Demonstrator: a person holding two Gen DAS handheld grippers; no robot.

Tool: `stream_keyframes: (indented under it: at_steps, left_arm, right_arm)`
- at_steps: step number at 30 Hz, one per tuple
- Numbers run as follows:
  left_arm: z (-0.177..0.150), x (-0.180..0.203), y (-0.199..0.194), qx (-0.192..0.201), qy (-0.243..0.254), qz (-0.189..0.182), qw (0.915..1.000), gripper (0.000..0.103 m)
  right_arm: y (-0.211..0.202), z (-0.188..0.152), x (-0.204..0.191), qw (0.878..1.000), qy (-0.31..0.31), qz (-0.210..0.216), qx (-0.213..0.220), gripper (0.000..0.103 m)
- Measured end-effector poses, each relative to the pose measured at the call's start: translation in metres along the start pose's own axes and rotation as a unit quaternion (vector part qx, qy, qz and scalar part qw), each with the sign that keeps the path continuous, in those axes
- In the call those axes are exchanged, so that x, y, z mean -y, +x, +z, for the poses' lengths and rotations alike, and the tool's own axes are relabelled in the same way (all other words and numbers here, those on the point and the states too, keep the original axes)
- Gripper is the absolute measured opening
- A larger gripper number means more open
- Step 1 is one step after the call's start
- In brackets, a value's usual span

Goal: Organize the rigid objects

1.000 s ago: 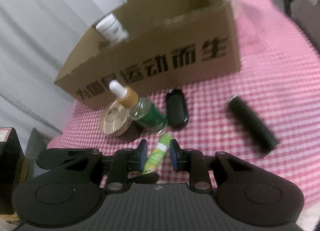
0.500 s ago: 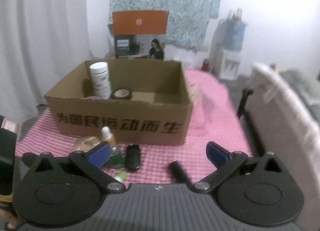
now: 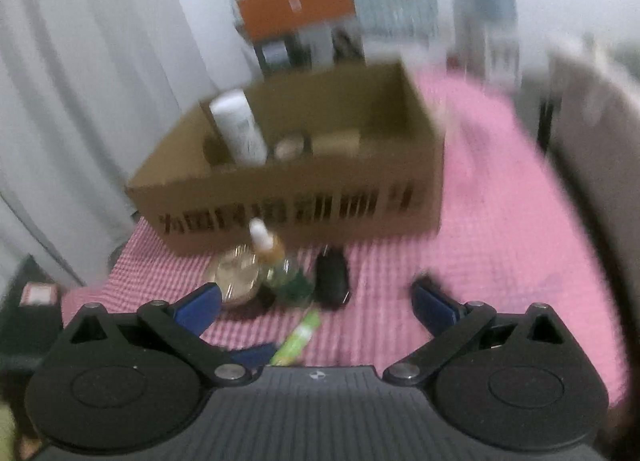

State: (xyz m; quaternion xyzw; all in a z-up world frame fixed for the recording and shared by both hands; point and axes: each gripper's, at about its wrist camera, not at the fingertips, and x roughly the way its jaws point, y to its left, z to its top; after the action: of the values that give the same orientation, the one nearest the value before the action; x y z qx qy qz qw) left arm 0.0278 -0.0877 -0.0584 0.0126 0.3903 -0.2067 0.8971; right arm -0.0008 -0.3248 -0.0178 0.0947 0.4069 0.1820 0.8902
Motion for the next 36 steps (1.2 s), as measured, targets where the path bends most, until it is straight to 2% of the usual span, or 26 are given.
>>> stream_keyframes:
  at_steps: [2,4,7,12,14,15,26,36]
  left_arm:
    - [0.000,0.004,0.002,0.003,0.004,0.010,0.9999,0.020]
    - [0.000,0.007,0.003,0.005,0.007,0.019,0.9998,0.020]
    - [-0.002,0.012,0.006,0.007,0.013,0.028,0.9995,0.020]
    - [-0.002,0.009,0.004,0.010,0.008,0.027,0.9995,0.019]
    - [-0.003,0.007,0.004,0.011,0.008,0.026,0.9996,0.019]
    - [-0.003,0.007,0.004,0.012,0.007,0.025,0.9996,0.019]
    - [-0.012,-0.003,0.000,0.027,-0.006,0.004,0.9996,0.017]
    - [-0.016,-0.014,-0.007,0.035,-0.013,-0.011,0.9992,0.016]
  right_arm:
    - [0.019,0.000,0.010,0.998,0.041,0.018,-0.043,0.094]
    - [0.035,0.001,0.019,0.994,0.071,0.027,-0.081,0.077]
    - [0.055,0.003,0.023,0.986,0.099,0.032,-0.128,0.063]
    - [0.070,0.010,0.009,0.984,0.077,0.020,-0.159,0.056]
    - [0.075,0.012,0.002,0.984,0.064,0.010,-0.164,0.043]
    - [0.077,0.013,-0.001,0.984,0.056,0.005,-0.168,0.033]
    - [0.100,0.018,-0.018,0.979,0.040,-0.036,-0.195,0.024]
    - [0.097,0.013,-0.018,0.981,0.058,-0.034,-0.182,0.020]
